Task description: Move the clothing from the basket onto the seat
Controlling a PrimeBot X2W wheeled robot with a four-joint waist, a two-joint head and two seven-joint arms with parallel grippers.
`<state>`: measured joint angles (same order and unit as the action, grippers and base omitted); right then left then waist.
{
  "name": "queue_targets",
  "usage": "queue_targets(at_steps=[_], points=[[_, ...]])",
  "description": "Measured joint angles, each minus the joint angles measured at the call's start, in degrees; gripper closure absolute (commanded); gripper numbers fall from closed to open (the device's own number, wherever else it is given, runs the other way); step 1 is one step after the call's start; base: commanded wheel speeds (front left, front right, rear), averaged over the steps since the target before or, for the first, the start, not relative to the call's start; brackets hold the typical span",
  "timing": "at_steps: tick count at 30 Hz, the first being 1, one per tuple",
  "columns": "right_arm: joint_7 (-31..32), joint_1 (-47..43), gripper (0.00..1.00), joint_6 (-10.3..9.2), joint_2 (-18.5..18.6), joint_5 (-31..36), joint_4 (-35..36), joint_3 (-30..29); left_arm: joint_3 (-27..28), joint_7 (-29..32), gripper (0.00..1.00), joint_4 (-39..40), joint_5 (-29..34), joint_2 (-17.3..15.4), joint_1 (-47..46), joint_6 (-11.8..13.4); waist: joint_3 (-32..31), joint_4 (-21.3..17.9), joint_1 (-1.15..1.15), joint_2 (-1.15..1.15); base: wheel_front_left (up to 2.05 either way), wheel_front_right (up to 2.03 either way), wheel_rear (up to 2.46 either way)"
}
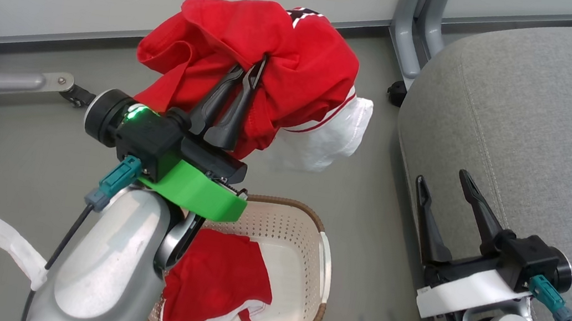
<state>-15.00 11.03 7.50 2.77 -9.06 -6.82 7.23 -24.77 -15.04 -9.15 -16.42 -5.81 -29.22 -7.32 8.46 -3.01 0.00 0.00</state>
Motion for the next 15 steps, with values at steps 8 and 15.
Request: queue_targets(at_steps=[8,15], points=[[0.0,-0.7,0.0,0.0,0.0,0.9,0.1,0.7,-0.3,0.0,1.0,0.5,0.0,-0.4,0.9,0.0,-1.0,-0.1,0.0,0.0,0.0,0.0,0.0],[0.0,3.4,0.0,0.0,0.1,4.1,1.1,5.5,-0.5,0.0,1.0,0.5,0.0,-0.4,1.3,0.0,-1.1,0.1,0.0,0.0,0.0,0.0,0.0]])
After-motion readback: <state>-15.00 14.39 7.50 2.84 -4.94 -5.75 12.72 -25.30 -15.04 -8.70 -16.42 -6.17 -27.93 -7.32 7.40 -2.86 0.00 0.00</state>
